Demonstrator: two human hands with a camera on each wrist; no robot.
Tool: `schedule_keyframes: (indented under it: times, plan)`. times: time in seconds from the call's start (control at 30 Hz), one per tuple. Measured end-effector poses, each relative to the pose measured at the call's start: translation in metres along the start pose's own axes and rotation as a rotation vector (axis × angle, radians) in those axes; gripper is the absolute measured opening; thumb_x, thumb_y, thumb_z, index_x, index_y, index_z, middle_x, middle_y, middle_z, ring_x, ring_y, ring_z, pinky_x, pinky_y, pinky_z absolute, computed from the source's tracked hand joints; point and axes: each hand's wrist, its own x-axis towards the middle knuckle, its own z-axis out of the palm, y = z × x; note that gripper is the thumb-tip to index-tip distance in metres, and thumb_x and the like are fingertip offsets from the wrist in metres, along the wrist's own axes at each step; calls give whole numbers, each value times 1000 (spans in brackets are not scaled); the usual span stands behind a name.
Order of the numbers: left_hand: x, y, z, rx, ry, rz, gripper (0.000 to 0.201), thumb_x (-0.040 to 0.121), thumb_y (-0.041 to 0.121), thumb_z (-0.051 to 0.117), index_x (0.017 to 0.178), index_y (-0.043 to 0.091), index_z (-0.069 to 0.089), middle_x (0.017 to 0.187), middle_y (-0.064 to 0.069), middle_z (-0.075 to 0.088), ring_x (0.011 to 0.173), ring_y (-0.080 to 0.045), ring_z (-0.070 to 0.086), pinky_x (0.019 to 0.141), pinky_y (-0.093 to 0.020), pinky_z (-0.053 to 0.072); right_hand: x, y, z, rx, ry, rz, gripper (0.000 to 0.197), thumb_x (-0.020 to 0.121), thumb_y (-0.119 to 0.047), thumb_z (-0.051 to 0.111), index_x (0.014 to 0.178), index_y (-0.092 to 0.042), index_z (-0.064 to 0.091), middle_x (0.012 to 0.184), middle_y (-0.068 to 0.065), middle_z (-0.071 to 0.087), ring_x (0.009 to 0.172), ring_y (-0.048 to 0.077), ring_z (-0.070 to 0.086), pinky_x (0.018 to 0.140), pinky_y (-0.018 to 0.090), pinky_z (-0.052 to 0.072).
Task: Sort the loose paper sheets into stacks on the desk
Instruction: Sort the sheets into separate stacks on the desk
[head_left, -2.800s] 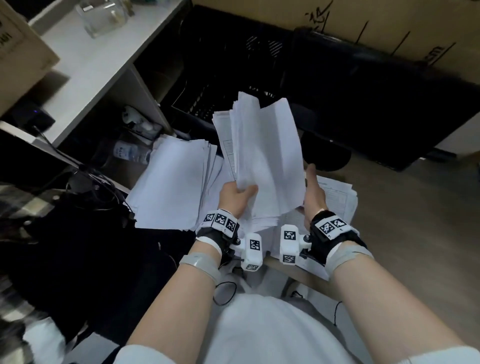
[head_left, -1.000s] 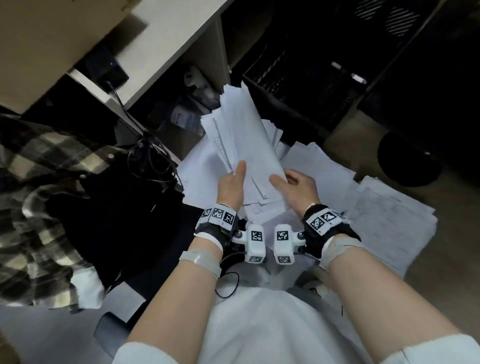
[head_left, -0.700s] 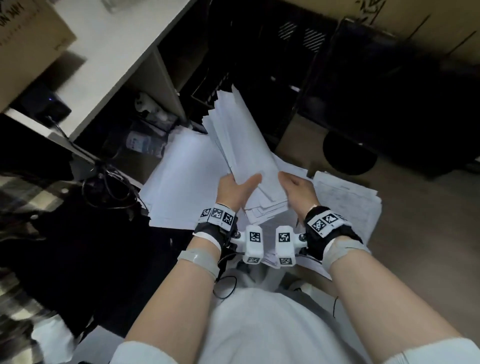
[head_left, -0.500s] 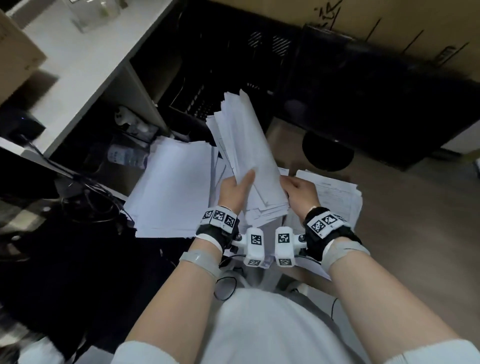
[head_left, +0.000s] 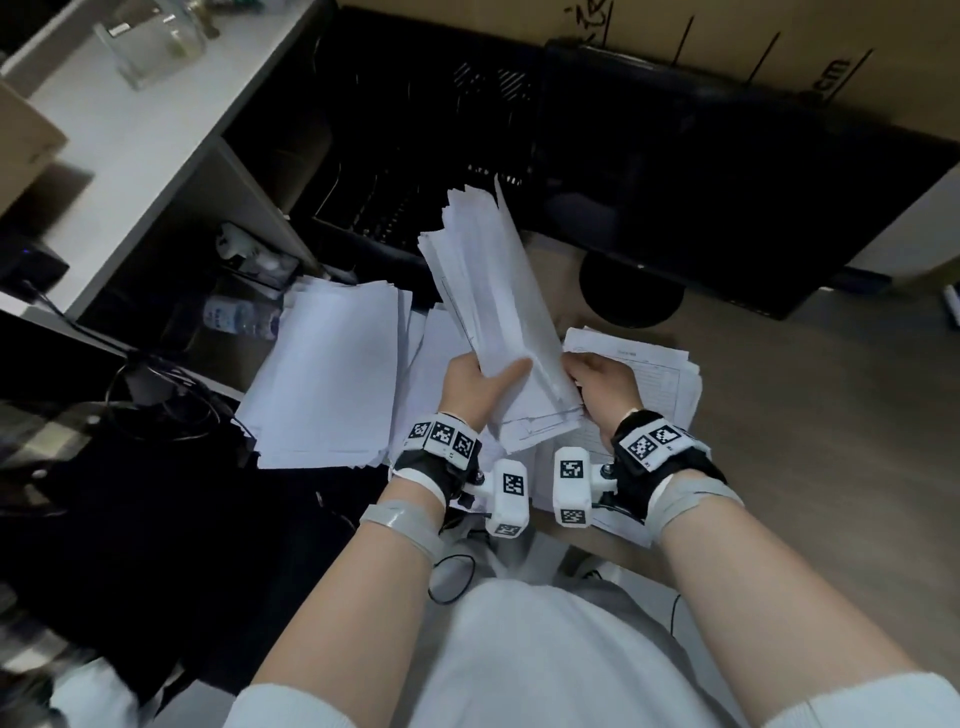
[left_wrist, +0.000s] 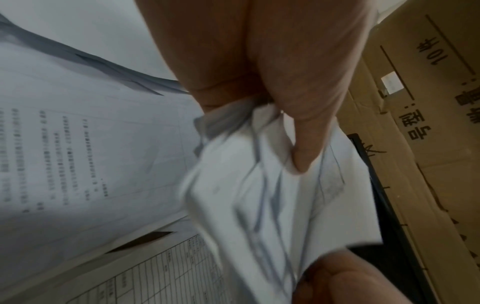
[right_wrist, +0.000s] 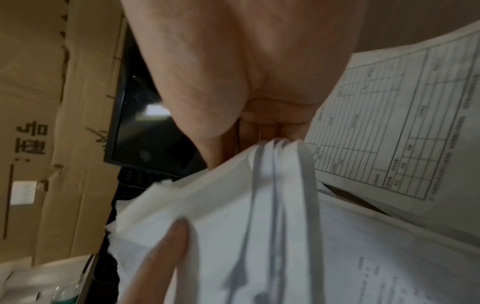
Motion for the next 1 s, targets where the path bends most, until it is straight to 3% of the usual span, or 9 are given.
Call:
schedule_keyframes:
  times: [0.1,0.17,0.33,0.47,0.57,0.67,0.8,0.87,1.0]
  plan:
    - [-2,-4,6,56,37,-8,26,79,30,81,91,8,75,89,-5,77,84,-20,73,74,-33,58,-2,-1,-1,-5,-28,-31,20,93,-27,61,94,-12,75,100,7,75,93,21,69,86,36,54]
    - [-3,-6,7,106,104,-35,21,82,27,78,90,8,73,89,-8,75,84,-25,71,75,-34,57,-3,-3,-3,36,-49,-17,15,95,-35,60,98,-24,71,107,-2,72,103,19,67,91,39,55]
    - [-4,-14,0,173,146,-107,30,83,26,76,100,2,72,93,-10,74,85,-25,70,77,-35,59,-1,-3,-6,60,-139,79,83,68,-78,68,134,-28,57,129,-13,62,116,10,58,100,36,43]
    - [-1,-20,-12,123,200,-154,43,73,33,80,102,2,72,94,-11,74,86,-27,71,79,-42,60,5,11,-6,-38,-14,55,27,89,-35,69,106,-15,70,108,4,73,93,19,69,73,31,57]
    - [3,-23,-24,111,227,-165,43,76,30,79,104,0,70,96,-11,73,88,-27,70,77,-35,58,11,24,-7,-150,55,49,19,89,-31,70,84,-12,69,78,3,70,64,18,63,56,24,50]
    - [9,-31,-35,146,236,-175,34,83,24,76,105,-1,69,94,-10,71,86,-26,67,73,-30,53,21,34,4,-227,107,88,36,77,-45,77,72,-11,66,65,2,65,63,24,58,65,35,50]
    - [19,-41,-56,162,233,-210,30,81,25,76,99,1,71,94,-13,72,88,-29,69,80,-39,59,22,36,26,-225,95,109,45,75,-41,81,93,-2,68,84,7,69,78,25,64,79,40,54]
    - [22,-48,-68,169,235,-218,27,81,24,75,95,1,71,93,-15,73,88,-31,69,80,-42,59,22,37,36,-205,87,112,53,72,-41,82,92,4,64,75,9,62,70,24,58,72,39,52]
    - [30,-61,-87,196,239,-239,18,82,22,73,84,7,65,85,-12,69,83,-30,67,75,-39,57,26,46,56,-211,114,192,30,72,-34,84,80,-15,61,66,5,69,65,23,64,78,41,59]
